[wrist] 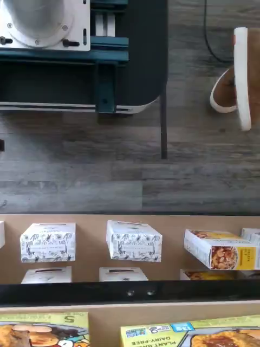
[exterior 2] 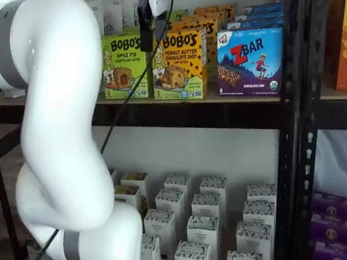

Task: Pick up the orange box on the top shelf, the fifth box from the left

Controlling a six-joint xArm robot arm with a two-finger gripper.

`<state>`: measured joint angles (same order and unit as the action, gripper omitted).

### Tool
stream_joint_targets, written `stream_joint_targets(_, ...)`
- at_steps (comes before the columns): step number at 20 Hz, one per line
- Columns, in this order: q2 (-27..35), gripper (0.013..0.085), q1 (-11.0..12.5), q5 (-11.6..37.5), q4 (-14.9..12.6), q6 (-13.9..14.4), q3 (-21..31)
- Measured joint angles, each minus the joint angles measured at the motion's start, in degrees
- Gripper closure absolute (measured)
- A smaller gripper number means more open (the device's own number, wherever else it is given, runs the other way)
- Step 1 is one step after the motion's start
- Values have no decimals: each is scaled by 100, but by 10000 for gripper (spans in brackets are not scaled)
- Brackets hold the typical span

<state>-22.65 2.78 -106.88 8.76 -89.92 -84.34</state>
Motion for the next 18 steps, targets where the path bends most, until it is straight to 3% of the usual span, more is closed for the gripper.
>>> stream_joint_targets(3,-165,130,72,327,210,-2,114)
stream_joint_targets(9,-159,130,34,378,248,62,-8)
stream_joint_targets(18,-251,130,38,1054,109,-13,220)
